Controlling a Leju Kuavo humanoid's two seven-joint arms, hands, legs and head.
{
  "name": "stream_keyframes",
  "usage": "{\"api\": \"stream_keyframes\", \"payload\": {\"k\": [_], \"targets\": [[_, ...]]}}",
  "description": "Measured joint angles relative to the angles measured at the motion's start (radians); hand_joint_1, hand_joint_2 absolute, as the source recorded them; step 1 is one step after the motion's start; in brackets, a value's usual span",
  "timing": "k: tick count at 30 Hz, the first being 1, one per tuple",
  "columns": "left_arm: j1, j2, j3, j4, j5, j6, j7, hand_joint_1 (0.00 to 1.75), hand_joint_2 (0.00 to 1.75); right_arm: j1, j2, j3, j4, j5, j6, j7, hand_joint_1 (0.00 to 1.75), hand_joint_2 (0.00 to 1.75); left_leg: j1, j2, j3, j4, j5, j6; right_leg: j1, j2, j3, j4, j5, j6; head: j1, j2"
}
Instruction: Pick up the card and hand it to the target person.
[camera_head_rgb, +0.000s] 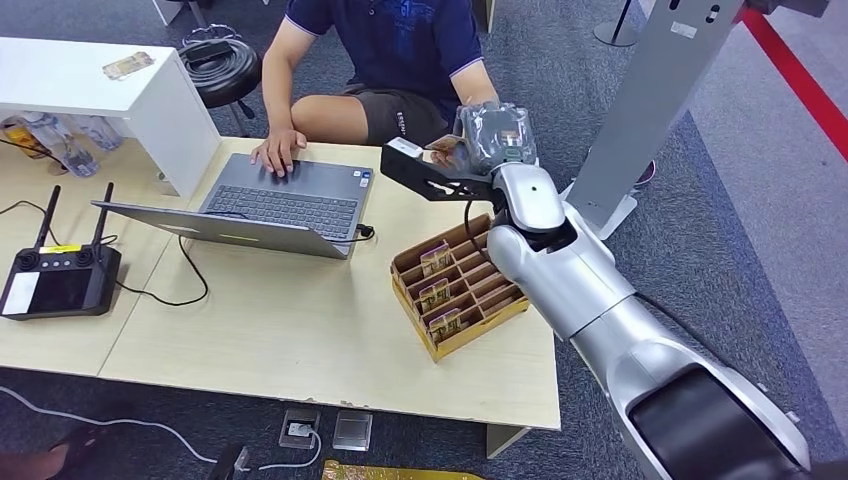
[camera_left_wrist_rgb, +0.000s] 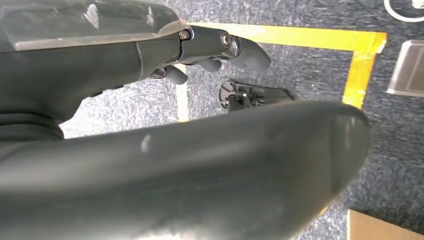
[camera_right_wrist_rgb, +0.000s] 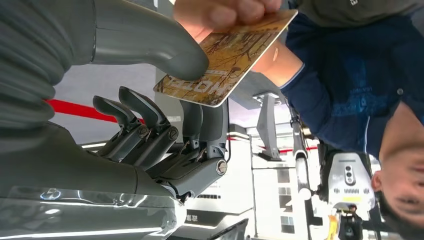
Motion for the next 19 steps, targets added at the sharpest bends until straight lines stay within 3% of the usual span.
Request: {"api": "stream_keyframes", "payload": {"k": [6, 10, 19], "targets": [[0.017, 0.000, 0.000, 0.000, 0.006, -0.003, -0.004, 0.00, 0.00, -0.030, 0.052, 0.014, 0.116, 0.010, 0.000, 0.003, 1.75, 1.75, 0.000, 0.000, 0.000, 0.000, 0.000, 0.000, 0.000, 0.000, 0.000, 0.000, 0.000, 0.000, -0.001, 0.000], [0.019, 0.001, 0.000, 0.000, 0.006, -0.011, -0.013, 0.00, 0.00, -0.036, 0.072, 0.024, 0.158, 0.023, 0.000, 0.001, 0.00, 1.75, 0.000, 0.000, 0.000, 0.000, 0.000, 0.000, 0.000, 0.000, 0.000, 0.000, 0.000, 0.000, 0.000, 0.000], [0.019, 0.003, 0.000, 0.000, 0.008, -0.017, -0.023, 0.00, 0.00, -0.045, 0.099, 0.039, 0.204, 0.035, -0.006, 0.002, 0.00, 1.75, 0.000, 0.001, 0.000, 0.000, 0.000, 0.000, 0.000, 0.001, 0.000, 0.000, 0.000, 0.000, -0.001, 0.000]]}}
